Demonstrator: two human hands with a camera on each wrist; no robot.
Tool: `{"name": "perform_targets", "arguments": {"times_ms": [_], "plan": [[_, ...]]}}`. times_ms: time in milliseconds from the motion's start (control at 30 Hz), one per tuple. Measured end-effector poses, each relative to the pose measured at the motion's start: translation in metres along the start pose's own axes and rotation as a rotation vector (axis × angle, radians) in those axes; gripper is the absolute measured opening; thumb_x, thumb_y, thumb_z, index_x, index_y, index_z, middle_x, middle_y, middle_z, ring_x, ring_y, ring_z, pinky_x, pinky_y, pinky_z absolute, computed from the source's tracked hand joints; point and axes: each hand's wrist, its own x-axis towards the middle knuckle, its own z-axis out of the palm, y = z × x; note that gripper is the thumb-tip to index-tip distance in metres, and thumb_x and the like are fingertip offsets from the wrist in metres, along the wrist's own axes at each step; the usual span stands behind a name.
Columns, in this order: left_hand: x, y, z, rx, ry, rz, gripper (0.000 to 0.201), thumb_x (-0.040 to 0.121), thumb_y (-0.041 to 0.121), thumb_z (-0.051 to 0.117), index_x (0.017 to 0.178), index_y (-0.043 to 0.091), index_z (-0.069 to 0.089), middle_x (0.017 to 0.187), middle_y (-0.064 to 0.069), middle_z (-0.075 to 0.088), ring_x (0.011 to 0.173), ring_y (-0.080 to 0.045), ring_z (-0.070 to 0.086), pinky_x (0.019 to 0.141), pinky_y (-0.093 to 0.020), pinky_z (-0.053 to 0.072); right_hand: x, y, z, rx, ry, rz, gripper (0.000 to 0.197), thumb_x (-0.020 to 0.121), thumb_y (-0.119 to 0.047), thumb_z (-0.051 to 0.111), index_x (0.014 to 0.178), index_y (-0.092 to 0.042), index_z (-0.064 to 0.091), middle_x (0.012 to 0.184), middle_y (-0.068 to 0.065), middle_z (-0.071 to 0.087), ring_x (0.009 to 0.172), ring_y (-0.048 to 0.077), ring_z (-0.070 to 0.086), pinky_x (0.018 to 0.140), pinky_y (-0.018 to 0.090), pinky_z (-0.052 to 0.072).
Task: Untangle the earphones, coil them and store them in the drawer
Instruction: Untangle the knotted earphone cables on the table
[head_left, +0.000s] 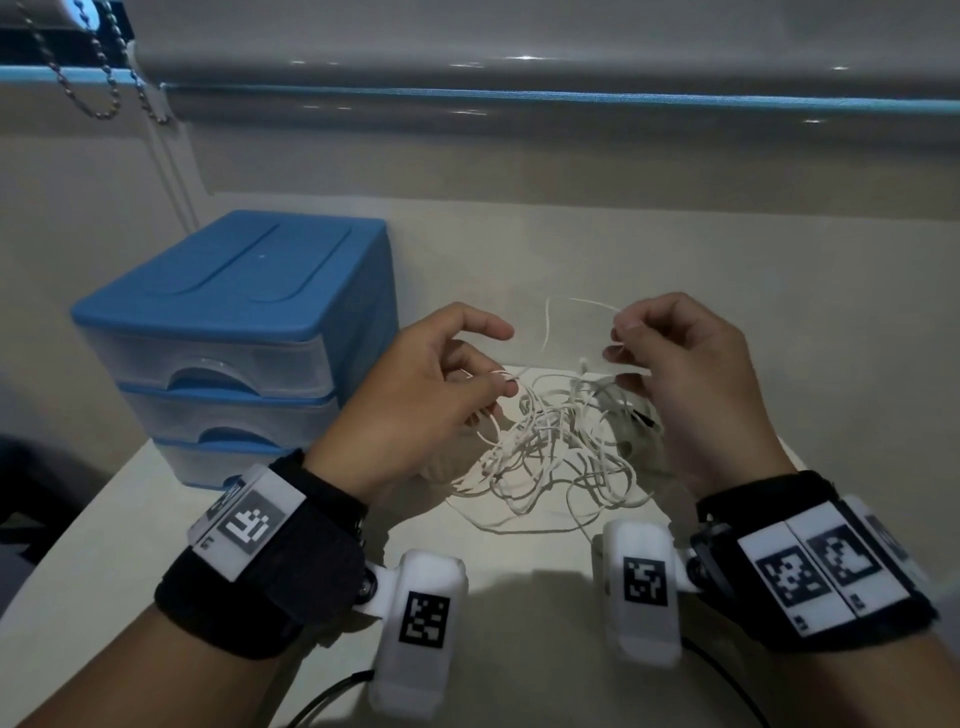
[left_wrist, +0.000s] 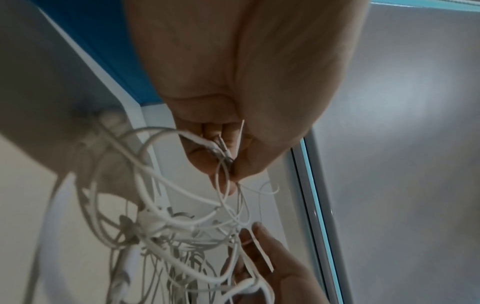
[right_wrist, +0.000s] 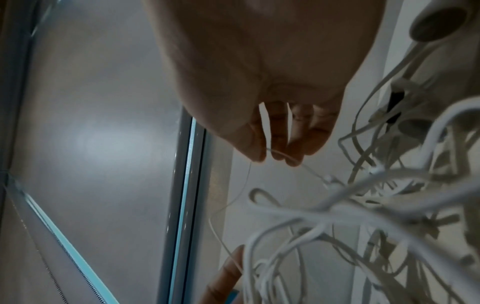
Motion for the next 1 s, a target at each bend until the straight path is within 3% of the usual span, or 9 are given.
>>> {"name": "perform_targets", "arguments": {"times_ms": [133, 267, 367, 467, 533, 633, 733, 867, 1000], "plan": [[0.0, -0.001, -0.001, -0.042, 0.037, 0.021, 0.031, 0.091, -0.003, 0.07, 0.117, 0.012, 0.064, 0.087, -0.014, 0.078, 0.072, -0.016, 0.073, 0.068, -0.027, 0.056, -0.003, -0.003, 0.002, -0.062, -0.058, -0.058, 0.022, 0.091, -0.006, 0.066, 0.1, -0.024, 0.075, 0.101, -0.006, 0.071, 0.088, -0.001, 0.065, 0.072, 0.017, 0.048], [0.0, 0.001, 0.0, -0.047, 0.039, 0.031, 0.034, 0.089, -0.002, 0.073, 0.118, 0.013, 0.064, 0.091, -0.011, 0.079, 0.079, -0.022, 0.077, 0.078, -0.038, 0.061, -0.008, -0.014, 0.0, 0.029, -0.14, -0.161, 0.022, 0.095, -0.017, 0.058, 0.103, -0.023, 0.077, 0.107, -0.01, 0.074, 0.1, 0.005, 0.065, 0.08, 0.027, 0.044], [-0.003, 0.005, 0.002, -0.045, 0.017, 0.036, 0.04, 0.088, -0.001, 0.075, 0.121, 0.017, 0.062, 0.094, -0.009, 0.079, 0.086, -0.028, 0.077, 0.088, -0.058, 0.057, -0.014, -0.014, 0.006, -0.041, -0.31, -0.201, 0.014, 0.097, -0.02, 0.065, 0.096, -0.014, 0.079, 0.092, 0.004, 0.077, 0.088, 0.014, 0.069, 0.077, 0.024, 0.051], [-0.004, 0.008, 0.002, -0.043, 0.001, 0.056, 0.047, 0.087, -0.002, 0.076, 0.125, 0.019, 0.059, 0.097, -0.01, 0.077, 0.083, -0.03, 0.075, 0.089, -0.062, 0.054, -0.019, -0.008, 0.014, -0.057, -0.469, -0.128, 0.01, 0.086, -0.014, 0.078, 0.092, -0.007, 0.078, 0.08, 0.019, 0.073, 0.072, 0.022, 0.064, 0.07, 0.03, 0.052], [-0.004, 0.008, 0.002, -0.047, 0.001, 0.071, 0.05, 0.086, -0.004, 0.075, 0.126, 0.021, 0.057, 0.098, -0.011, 0.076, 0.08, -0.034, 0.073, 0.089, -0.062, 0.053, -0.019, -0.004, 0.014, -0.05, -0.519, -0.075, 0.013, 0.083, -0.016, 0.081, 0.089, -0.005, 0.077, 0.072, 0.019, 0.069, 0.066, 0.021, 0.059, 0.067, 0.03, 0.048], [-0.005, 0.007, 0.002, -0.05, -0.011, 0.083, 0.055, 0.085, -0.001, 0.078, 0.129, 0.024, 0.055, 0.102, -0.01, 0.075, 0.089, -0.039, 0.073, 0.09, -0.057, 0.056, -0.017, -0.004, 0.012, -0.062, -0.531, -0.057, 0.007, 0.086, -0.011, 0.079, 0.086, -0.005, 0.075, 0.066, 0.007, 0.069, 0.062, 0.017, 0.058, 0.063, 0.029, 0.046], [-0.004, 0.006, 0.002, -0.04, -0.003, 0.079, 0.057, 0.08, 0.009, 0.083, 0.128, 0.025, 0.057, 0.102, -0.009, 0.074, 0.085, -0.031, 0.075, 0.088, -0.053, 0.058, -0.016, -0.004, 0.012, -0.043, -0.475, -0.05, 0.008, 0.086, -0.008, 0.079, 0.084, -0.002, 0.073, 0.067, 0.013, 0.068, 0.061, 0.02, 0.054, 0.06, 0.029, 0.044], [0.001, -0.001, 0.0, -0.009, 0.021, 0.047, 0.044, 0.086, -0.003, 0.075, 0.121, 0.022, 0.063, 0.092, -0.01, 0.075, 0.078, -0.024, 0.073, 0.086, -0.052, 0.059, -0.014, -0.005, 0.011, -0.003, -0.403, -0.018, 0.006, 0.086, -0.003, 0.076, 0.082, -0.004, 0.072, 0.068, 0.011, 0.067, 0.062, 0.017, 0.057, 0.061, 0.024, 0.048], [0.003, -0.003, -0.001, 0.011, 0.041, 0.048, 0.02, 0.091, 0.001, 0.071, 0.108, 0.012, 0.072, 0.085, -0.013, 0.076, 0.069, -0.013, 0.067, 0.069, -0.023, 0.055, -0.016, -0.007, 0.012, 0.095, -0.392, 0.032, 0.008, 0.084, 0.002, 0.075, 0.082, -0.003, 0.069, 0.065, 0.009, 0.061, 0.055, 0.012, 0.054, 0.056, 0.02, 0.046]]}}
